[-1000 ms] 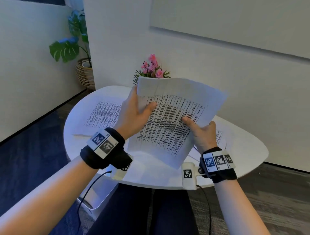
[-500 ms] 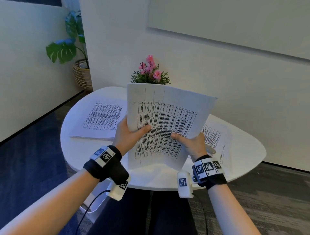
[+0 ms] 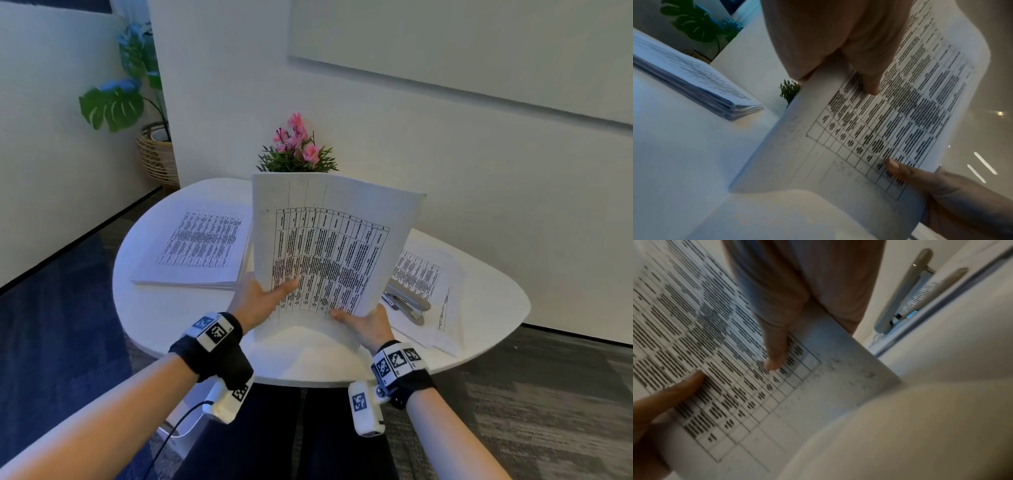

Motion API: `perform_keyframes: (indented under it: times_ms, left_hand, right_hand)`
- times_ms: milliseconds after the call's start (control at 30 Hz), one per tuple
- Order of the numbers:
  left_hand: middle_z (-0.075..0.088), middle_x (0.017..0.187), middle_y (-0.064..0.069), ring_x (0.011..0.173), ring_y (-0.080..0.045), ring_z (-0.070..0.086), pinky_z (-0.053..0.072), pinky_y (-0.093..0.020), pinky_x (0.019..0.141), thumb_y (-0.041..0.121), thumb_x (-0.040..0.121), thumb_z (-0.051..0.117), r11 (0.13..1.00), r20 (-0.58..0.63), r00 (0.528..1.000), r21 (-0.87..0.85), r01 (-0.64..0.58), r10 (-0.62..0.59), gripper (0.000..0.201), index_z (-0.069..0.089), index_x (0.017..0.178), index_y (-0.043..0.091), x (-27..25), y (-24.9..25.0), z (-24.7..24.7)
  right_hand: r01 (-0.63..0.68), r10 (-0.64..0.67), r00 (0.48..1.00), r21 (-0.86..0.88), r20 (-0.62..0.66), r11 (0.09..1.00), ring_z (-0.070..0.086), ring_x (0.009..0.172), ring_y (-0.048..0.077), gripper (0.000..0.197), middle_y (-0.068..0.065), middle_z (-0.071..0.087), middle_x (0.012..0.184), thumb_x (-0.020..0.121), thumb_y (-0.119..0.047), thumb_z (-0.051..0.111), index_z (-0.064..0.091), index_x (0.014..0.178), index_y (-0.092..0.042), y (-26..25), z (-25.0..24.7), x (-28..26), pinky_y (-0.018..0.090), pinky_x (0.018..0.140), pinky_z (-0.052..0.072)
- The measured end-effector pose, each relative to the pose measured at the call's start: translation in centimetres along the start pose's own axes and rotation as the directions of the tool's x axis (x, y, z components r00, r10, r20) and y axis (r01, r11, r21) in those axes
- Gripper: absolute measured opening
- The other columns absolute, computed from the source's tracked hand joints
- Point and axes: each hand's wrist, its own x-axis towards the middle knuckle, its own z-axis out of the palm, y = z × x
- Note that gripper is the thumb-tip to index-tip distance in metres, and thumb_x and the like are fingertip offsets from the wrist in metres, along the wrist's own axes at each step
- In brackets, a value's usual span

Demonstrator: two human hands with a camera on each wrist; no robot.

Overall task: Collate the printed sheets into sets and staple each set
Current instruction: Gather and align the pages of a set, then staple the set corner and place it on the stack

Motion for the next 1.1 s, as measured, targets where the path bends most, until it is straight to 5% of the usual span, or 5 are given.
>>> perform_keyframes:
  times_ms: [133,367,500,700,1100]
  left_hand:
    - [0.062,0.057,0.011,0.048,-0.006,0.054,0.047,-0.026,0.055,0.038,0.081,0.068,0.998,-0.002,0.999,0.047,0.035,-0.035,0.019,0.064,0.079,0.019,-0.3,-0.5,-0.1]
    - [0.068,0.069,-0.005,0.052,-0.010,0.056,0.046,-0.025,0.055,0.033,0.085,0.068,0.992,-0.094,0.991,0.077,0.098,-0.091,0.028,0.069,0.100,0.010,-0.3,-0.1,-2.9]
    - [0.071,0.090,-0.015,0.080,-0.036,0.066,0.057,-0.043,0.070,0.025,0.085,0.070,0.991,-0.108,0.988,0.056,0.119,-0.112,0.013,0.068,0.095,0.018,-1.1,0.3,-5.4]
    - [0.073,0.092,-0.011,0.090,-0.030,0.068,0.056,-0.040,0.079,0.024,0.083,0.071,0.990,0.049,0.993,0.103,0.099,-0.104,0.011,0.067,0.092,0.026,-3.0,0.5,-6.0]
    - [0.067,0.074,-0.006,0.065,-0.009,0.062,0.050,-0.027,0.060,0.036,0.078,0.075,0.966,0.204,0.975,0.257,0.032,-0.087,0.023,0.062,0.088,0.021,-2.9,0.5,-4.7]
  right_hand:
    - [-0.103,0.107,0.994,-0.125,0.028,0.987,0.065,0.100,0.018,0.108,0.005,0.067,0.113,0.035,-0.072,0.081,0.054,0.119,-0.008,2.7,0.2,0.5,0.027,0.079,0.055]
    - [0.082,-0.020,0.986,-0.372,0.167,0.925,0.063,0.073,0.018,0.030,0.008,0.069,0.085,0.083,-0.025,0.072,0.069,0.103,-0.004,-0.3,-3.3,1.0,0.019,0.064,0.052]
    - [0.046,-0.350,0.900,-0.743,-0.259,0.668,0.055,0.102,0.022,0.025,0.004,0.061,0.105,0.087,-0.035,0.066,0.067,0.103,-0.016,-1.8,-8.0,3.8,0.034,0.087,0.047]
    - [-0.222,0.111,0.973,-0.952,-0.202,0.213,0.054,0.094,0.024,0.050,0.006,0.055,0.093,0.079,-0.064,0.057,0.058,0.091,-0.015,-1.1,-10.3,7.0,0.031,0.073,0.046]
    - [0.063,-0.102,0.879,-0.098,-0.466,0.993,0.055,0.058,0.021,0.048,0.007,0.059,0.090,0.084,-0.014,0.070,0.045,0.124,-0.011,-5.9,-12.4,4.9,0.038,0.062,0.052]
